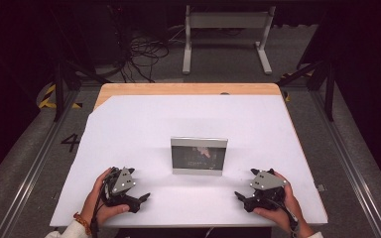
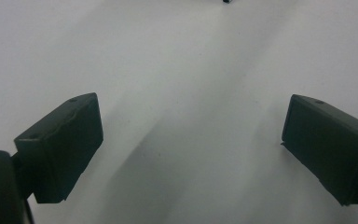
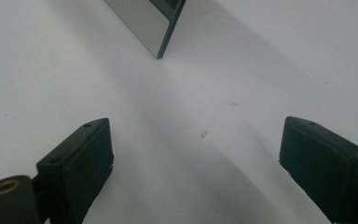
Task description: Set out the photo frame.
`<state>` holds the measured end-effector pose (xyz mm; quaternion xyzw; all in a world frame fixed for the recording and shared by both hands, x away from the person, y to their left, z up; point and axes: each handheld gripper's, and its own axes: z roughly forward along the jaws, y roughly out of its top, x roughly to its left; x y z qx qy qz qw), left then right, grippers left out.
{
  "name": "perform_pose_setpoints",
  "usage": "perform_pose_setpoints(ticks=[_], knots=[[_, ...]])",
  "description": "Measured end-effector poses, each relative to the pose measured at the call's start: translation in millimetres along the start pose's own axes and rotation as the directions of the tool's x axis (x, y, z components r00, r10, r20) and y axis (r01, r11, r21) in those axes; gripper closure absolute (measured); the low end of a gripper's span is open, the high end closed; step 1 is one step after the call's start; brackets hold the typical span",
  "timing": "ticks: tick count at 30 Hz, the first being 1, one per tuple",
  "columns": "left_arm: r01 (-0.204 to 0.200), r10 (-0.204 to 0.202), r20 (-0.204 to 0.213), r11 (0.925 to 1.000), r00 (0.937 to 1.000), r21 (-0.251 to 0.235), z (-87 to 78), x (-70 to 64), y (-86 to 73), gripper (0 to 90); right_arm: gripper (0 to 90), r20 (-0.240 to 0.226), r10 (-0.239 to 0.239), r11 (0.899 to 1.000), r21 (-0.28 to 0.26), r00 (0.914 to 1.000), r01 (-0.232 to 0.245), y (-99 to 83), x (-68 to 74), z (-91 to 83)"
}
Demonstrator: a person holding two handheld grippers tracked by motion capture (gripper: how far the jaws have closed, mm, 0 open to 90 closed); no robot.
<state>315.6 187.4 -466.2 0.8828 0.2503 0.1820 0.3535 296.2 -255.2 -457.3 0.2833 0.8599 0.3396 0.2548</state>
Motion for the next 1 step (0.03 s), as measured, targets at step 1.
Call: perform_pose_setpoints(ticks=[1], knots=[[0.0,0.0,0.0,1.0,1.0,0.0,0.0,0.0,0.0,5.9,10.4,0.001,0.004,1.0,-0.001,1.0,-0.004,-0.4,0.1,-0.4]])
